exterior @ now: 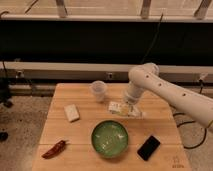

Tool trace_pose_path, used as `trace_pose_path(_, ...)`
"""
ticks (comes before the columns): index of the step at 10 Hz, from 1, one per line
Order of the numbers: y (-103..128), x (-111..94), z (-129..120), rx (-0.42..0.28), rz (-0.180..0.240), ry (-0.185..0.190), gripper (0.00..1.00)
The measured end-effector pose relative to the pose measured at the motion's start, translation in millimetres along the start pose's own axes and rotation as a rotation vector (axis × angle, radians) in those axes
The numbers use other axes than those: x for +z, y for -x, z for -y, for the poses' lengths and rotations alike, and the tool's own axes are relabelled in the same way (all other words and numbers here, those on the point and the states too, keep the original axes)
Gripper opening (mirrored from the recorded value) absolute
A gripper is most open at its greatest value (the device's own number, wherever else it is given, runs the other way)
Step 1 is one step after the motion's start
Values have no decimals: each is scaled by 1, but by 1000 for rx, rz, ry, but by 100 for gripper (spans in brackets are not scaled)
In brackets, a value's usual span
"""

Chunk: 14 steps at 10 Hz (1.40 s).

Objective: Place the bottle in the ceramic bowl

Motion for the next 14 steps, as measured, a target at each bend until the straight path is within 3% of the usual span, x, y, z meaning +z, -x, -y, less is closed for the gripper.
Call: trace_pose_path(14, 8, 19, -41, -115, -15, -3, 0)
